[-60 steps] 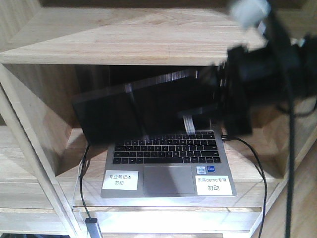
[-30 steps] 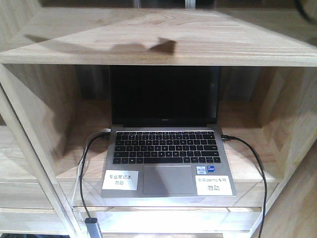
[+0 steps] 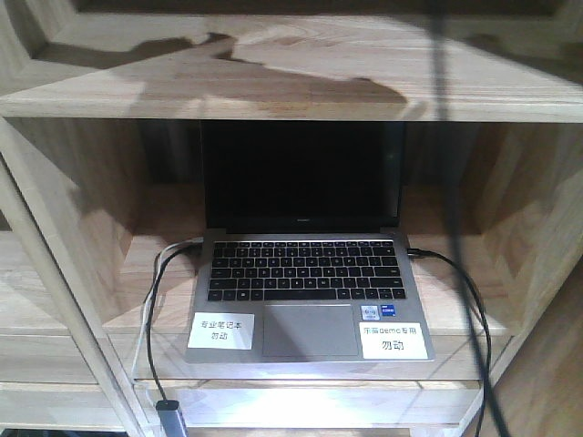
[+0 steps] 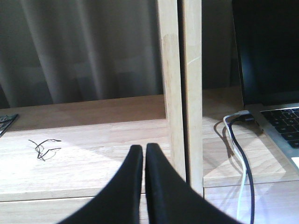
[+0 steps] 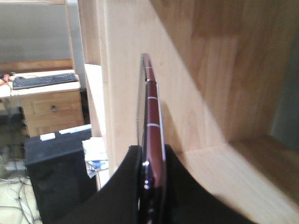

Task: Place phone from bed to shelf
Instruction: 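Raise the right gripper with the phone up to the upper shelf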

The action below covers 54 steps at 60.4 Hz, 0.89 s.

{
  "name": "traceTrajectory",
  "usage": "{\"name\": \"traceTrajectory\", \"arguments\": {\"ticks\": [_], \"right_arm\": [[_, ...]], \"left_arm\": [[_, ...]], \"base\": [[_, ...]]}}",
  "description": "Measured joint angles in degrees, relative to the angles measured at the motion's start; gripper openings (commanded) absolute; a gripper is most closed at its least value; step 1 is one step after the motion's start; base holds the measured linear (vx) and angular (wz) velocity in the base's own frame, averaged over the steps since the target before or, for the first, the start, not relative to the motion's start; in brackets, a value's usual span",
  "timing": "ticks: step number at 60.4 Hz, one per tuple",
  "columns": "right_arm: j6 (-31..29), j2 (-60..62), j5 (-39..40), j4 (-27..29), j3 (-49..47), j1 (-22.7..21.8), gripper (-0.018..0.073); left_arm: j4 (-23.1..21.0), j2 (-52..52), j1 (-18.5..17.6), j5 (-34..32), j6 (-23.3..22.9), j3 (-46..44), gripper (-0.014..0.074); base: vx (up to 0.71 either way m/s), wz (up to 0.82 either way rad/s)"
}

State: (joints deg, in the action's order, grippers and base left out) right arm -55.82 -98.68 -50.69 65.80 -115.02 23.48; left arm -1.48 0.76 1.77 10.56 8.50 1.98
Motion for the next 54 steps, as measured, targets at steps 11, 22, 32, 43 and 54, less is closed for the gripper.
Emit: {"name": "traceTrajectory", "arguments": {"ticks": [11,22,32,43,54], "right_arm": [[1.4,-6.1,5.9,0.1,-2.6,0.1,-0.0002],[1.4,-10.4,7.9,0.4,-2.7,0.1,-0.0002],[0.9,-13.6,8.4,0.4,-2.7,0.1,-0.0002],[-0.8,-16.0,10.5,0.8,-2.7,0.1,-0.0002],[-1.6,-16.5,11.7,1.0,-2.7,0.0,0.0006]], "left_arm": [[0.0,0.0,0.0,0.0,0.0,0.0,0.0001],[0.0,0.0,0.0,0.0,0.0,0.0,0.0001],[0.0,0.0,0.0,0.0,0.0,0.0,0.0001],[0.0,0.0,0.0,0.0,0.0,0.0,0.0001],[0.0,0.0,0.0,0.0,0.0,0.0,0.0001]], "base": [[0.0,0.0],[0.0,0.0],[0.0,0.0],[0.0,0.0],[0.0,0.0]]}}
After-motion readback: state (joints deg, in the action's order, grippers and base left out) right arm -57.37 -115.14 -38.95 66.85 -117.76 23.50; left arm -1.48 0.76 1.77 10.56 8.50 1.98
